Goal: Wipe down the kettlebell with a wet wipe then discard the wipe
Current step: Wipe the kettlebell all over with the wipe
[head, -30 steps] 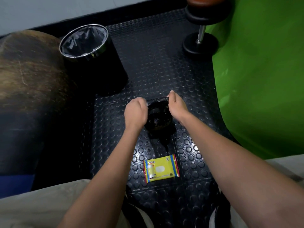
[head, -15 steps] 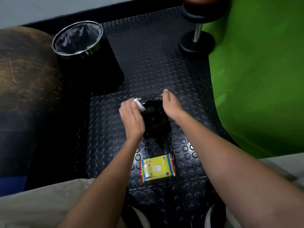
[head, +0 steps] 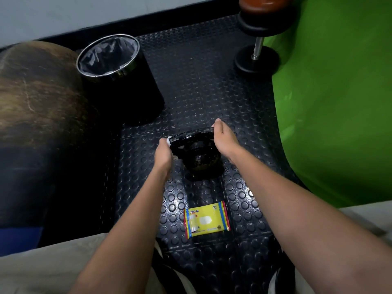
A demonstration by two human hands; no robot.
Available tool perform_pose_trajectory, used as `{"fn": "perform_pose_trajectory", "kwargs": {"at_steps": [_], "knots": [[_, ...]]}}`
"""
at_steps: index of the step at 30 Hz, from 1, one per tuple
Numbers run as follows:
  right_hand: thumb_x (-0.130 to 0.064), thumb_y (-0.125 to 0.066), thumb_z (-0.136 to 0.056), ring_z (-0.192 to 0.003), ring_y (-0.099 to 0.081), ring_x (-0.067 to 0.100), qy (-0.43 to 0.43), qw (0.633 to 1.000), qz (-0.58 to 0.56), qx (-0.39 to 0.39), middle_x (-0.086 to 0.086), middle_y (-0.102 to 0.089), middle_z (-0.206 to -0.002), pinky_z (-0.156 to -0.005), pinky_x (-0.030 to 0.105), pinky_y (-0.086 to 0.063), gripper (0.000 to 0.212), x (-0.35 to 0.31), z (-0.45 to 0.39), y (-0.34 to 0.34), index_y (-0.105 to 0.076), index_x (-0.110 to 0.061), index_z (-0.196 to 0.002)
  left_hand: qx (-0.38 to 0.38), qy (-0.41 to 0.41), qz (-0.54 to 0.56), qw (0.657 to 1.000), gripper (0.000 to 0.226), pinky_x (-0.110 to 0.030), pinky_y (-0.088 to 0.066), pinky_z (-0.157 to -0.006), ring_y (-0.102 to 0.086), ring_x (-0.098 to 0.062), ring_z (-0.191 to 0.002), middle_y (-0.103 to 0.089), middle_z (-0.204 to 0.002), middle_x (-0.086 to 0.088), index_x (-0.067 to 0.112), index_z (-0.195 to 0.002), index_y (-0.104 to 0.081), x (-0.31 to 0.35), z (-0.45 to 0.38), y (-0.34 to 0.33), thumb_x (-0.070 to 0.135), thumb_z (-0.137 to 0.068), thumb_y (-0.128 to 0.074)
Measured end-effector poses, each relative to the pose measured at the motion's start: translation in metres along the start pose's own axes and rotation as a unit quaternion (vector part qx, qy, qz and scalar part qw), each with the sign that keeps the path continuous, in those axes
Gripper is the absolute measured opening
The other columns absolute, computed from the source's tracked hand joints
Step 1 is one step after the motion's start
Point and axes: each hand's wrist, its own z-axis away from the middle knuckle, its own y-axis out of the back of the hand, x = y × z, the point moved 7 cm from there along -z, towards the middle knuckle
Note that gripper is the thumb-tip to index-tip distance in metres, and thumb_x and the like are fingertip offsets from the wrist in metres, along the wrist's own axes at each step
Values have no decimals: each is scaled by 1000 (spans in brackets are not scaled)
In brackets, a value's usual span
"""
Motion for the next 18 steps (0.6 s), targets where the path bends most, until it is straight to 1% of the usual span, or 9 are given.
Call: {"fn": "perform_pose_trajectory", "kwargs": {"at_steps": [2, 4, 6, 8, 9, 11, 14, 17, 18], "knots": [[-53, -15, -105, -141, -38, 25, 0, 1000, 1, 7, 3, -45, -151, -118, 49, -28, 61, 0, 0, 2, -48, -19, -143, 7, -57, -96, 994, 33, -38, -31, -69, -43, -22, -85, -52, -85, -5, 13, -81, -45, 20, 3, 0, 36, -97, -27], [-52, -15, -105, -139, -40, 24, -1, 1000, 1, 11, 4, -47, -149, -117, 47, -30, 61, 1, 1, 3, -48, -17, -142, 15, -143, -237, 961, 37, -37, -32, -73, -47, -27, -88, -56, -89, -9, 12, -74, -45, 46, 12, -8, 27, -102, -28], [-52, -16, -105, -139, -41, 25, -1, 1000, 1, 14, 4, -47, -149, -117, 46, -30, 61, 2, 1, 4, -48, -17, -143, 13, -220, -387, 895, 37, -39, -39, -77, -54, -35, -94, -62, -98, -18, 7, -78, -52, 66, 20, -27, 22, -104, -31], [-50, -17, -106, -136, -45, 26, 4, 1000, 7, 21, 6, -51, -146, -115, 44, -32, 60, 1, 1, 5, -50, -15, -141, 27, -302, -497, 813, 29, -41, -44, -76, -60, -41, -96, -66, -105, -20, 2, -95, -58, 77, 26, -46, 18, -103, -35], [-49, -17, -106, -134, -46, 26, 6, 1000, 11, 24, 7, -52, -144, -114, 43, -33, 59, 0, 0, 5, -52, -14, -140, 43, -334, -536, 774, 26, -40, -44, -73, -63, -41, -93, -67, -103, -19, 3, -98, -59, 78, 32, -53, 17, -102, -37], [-47, -18, -107, -131, -49, 26, 10, 1000, 13, 27, 8, -55, -141, -113, 41, -35, 58, -1, 1, 6, -53, -13, -138, 70, -390, -561, 727, 23, -41, -45, -67, -64, -38, -81, -68, -90, -15, 6, -90, -59, 75, 45, -67, 15, -99, -40], [-46, -18, -107, -128, -52, 24, 16, 999, 14, 26, 7, -58, -137, -111, 40, -37, 57, -1, 1, 6, -55, -13, -135, 125, -474, -477, 729, 27, -45, -45, -80, -57, -31, -78, -62, -84, -8, 11, -86, -59, 70, 67, -68, 18, -104, -40], [-50, -18, -105, -127, -52, 26, 17, 999, 18, 22, 7, -58, -136, -111, 44, -38, 59, 1, 2, 4, -56, -16, -134, 111, -518, -415, 740, 27, -43, -42, -98, -52, -24, -91, -60, -97, -2, 12, -105, -60, 52, 65, -49, 19, -108, -34], [-52, -18, -105, -130, -50, 26, 17, 999, 21, 20, 6, -57, -139, -112, 45, -36, 59, 1, 3, 3, -55, -17, -136, 109, -509, -395, 757, 30, -43, -40, -103, -51, -22, -96, -59, -102, -1, 12, -112, -59, 47, 61, -41, 20, -109, -30]]}}
